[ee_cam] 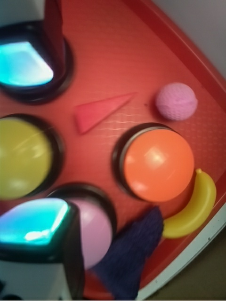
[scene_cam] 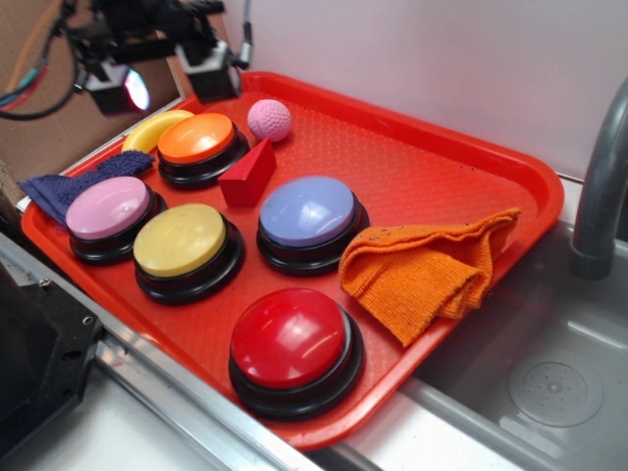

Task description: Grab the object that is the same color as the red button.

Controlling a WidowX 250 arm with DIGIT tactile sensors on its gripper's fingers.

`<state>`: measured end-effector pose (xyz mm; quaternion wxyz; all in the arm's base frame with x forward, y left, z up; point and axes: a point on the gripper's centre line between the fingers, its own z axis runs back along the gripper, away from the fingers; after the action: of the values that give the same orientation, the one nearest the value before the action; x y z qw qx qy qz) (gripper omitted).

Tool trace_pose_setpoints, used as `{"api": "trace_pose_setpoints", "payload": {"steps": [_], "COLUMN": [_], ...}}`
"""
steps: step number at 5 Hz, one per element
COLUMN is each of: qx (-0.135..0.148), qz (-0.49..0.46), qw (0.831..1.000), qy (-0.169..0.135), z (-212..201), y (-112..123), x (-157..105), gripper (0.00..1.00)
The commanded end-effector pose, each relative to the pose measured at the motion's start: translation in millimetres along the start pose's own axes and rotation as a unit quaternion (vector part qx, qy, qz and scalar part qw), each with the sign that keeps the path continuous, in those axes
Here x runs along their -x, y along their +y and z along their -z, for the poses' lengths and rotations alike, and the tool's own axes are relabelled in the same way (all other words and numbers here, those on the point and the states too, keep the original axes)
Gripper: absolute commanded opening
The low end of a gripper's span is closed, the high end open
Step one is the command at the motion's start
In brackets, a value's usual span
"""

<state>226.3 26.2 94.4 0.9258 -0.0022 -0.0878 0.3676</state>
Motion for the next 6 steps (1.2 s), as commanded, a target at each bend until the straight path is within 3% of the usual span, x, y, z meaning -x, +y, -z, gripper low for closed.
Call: {"api": "trace_pose_setpoints", "payload": {"steps": [1, 3, 5, 6], "qx": [0.012, -0.004, 0.0, 0.013], "qz": [-0.031, -0.028, -0.045, -0.043], "qw": [0.998, 0.999, 0.999, 0.999], "qy": [-0.046, -0.037, -0.029, -0.024], "z": [38, 71, 78, 80], "y": [-18, -18, -20, -19], "x": [-14, -7, -9, -9], "gripper": [1.0, 1.0, 1.0, 0.0]}}
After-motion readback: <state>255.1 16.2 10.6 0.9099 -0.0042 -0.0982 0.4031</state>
